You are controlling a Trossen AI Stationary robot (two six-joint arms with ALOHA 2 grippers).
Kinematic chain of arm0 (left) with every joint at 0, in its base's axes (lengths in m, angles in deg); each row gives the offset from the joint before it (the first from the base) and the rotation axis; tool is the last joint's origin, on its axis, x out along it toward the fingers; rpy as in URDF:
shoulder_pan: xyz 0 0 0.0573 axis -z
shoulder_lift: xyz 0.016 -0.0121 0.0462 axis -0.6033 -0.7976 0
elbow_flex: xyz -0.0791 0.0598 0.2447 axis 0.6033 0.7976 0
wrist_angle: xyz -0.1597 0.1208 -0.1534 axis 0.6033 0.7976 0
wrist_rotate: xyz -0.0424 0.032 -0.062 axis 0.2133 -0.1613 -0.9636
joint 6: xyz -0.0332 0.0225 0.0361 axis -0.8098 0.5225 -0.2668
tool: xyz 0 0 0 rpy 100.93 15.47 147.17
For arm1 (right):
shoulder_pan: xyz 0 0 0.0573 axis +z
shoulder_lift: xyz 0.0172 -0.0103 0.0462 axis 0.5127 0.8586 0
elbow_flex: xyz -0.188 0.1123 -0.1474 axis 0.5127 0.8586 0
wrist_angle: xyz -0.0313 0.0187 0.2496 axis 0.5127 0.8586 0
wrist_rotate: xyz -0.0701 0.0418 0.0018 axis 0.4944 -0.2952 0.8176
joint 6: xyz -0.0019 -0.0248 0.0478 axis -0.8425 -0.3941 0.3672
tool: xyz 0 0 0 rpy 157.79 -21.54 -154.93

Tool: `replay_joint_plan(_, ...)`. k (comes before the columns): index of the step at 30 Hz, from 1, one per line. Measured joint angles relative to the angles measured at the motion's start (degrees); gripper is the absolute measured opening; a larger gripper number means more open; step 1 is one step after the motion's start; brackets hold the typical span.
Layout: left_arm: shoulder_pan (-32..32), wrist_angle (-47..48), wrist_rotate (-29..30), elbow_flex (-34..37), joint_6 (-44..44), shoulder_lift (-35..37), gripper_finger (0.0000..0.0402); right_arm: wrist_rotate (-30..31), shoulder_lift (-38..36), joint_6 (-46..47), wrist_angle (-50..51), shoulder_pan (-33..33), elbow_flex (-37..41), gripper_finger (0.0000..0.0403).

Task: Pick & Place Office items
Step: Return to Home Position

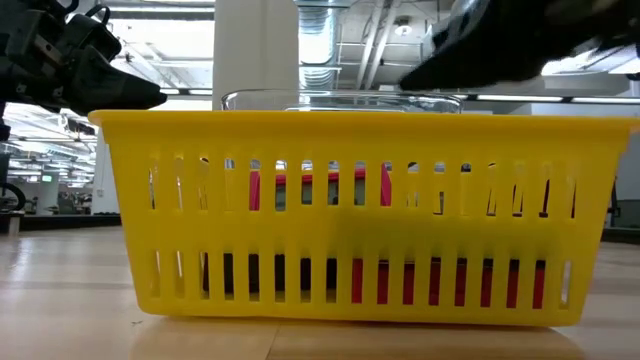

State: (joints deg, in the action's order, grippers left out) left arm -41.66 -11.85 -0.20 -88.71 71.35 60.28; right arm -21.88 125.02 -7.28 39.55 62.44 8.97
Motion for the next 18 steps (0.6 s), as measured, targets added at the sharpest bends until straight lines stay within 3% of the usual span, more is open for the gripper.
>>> replay_joint_plan(4, 0.00, 0.00, 0.00, 0.00, -0.02, 0.00, 0.0071, -4.40, -2.80, -3.67, -0.03, -4.02, 3.08, 0.0000)
replay_joint_plan(10, -0.02, -0.31, 0.02, 0.00, -0.02, 0.00, 0.0071, -14.75, -13.60, -6.57, -4.75, -10.98, 10.90, 0.0000)
replay_joint_plan(18, -0.02, -0.31, 0.02, 0.00, -0.02, 0.00, 0.0070, -16.88, -27.89, -7.62, -5.64, -14.70, 23.67, 0.0000)
